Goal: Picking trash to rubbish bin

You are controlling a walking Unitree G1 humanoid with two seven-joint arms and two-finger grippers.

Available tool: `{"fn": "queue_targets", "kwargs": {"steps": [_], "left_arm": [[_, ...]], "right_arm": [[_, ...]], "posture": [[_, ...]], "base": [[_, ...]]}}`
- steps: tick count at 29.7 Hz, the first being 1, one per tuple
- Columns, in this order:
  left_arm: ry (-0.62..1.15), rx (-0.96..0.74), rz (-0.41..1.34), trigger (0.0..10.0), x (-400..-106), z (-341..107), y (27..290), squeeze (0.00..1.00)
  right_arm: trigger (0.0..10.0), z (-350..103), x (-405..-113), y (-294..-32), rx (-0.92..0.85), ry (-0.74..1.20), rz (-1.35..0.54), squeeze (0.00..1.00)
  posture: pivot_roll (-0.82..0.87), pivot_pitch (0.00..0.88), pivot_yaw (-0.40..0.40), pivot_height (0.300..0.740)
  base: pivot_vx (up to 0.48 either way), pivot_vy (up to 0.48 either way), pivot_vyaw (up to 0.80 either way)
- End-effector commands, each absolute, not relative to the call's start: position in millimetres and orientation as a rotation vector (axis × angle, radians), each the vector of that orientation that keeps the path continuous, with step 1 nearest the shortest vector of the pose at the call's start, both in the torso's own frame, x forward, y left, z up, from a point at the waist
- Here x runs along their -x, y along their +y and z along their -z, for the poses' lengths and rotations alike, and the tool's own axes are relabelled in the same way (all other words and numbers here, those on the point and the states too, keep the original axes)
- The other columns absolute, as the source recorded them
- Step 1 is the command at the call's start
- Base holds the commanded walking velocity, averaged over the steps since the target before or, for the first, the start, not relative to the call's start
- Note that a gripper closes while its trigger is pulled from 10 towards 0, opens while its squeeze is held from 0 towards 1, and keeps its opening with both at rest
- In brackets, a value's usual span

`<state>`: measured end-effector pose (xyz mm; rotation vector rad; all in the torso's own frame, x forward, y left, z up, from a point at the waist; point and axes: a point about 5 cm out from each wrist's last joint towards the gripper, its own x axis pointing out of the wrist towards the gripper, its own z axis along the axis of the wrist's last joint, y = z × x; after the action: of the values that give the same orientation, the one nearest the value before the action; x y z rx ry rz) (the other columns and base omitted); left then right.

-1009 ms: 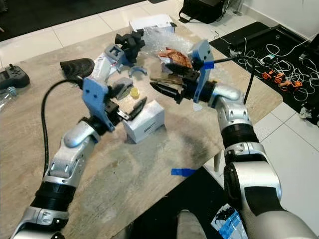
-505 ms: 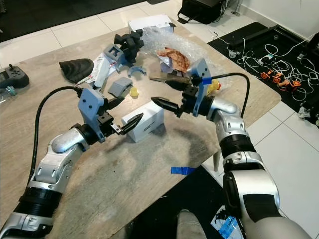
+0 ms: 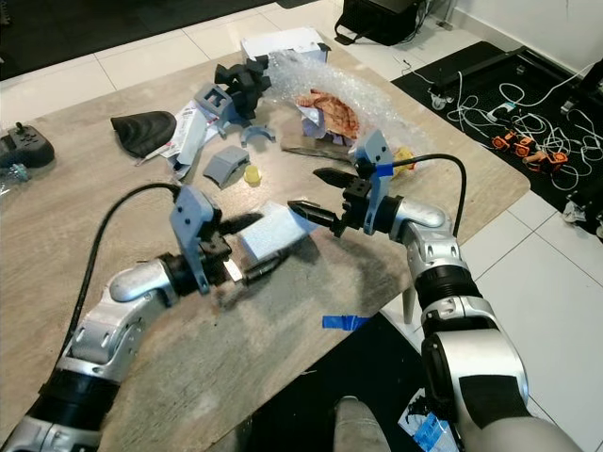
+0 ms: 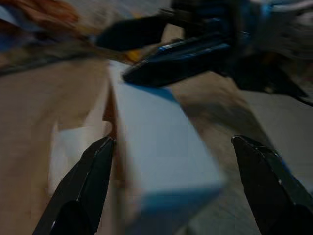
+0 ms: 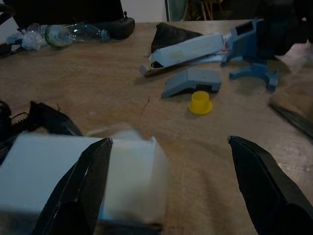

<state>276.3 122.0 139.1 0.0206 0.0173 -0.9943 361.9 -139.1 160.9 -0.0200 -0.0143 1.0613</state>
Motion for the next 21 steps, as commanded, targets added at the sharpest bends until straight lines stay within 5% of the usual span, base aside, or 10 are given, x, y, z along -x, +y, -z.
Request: {"fn": "queue_targets", "kwargs": {"steps": [1,21], "left_arm": [[0.04,-0.026,1.022,10.0,-272,-137,123,0.0],[-0.041,-0.077,0.85,10.0,-279,-139,105,0.0]], "right_arm": [[10.0,-156,-360,-139,0.008,-0.007,-1.058,0.0],[10.0,-143,-353,-122,-0.07,-0.017,-1.052,0.0]], "posture": [[-0.03,0.099,-0.003,0.74],[-0.04,0.097,-0.001,0.74]], "base": [[0.0,0.0,0.0],[0.0,0.0,0.0]]}}
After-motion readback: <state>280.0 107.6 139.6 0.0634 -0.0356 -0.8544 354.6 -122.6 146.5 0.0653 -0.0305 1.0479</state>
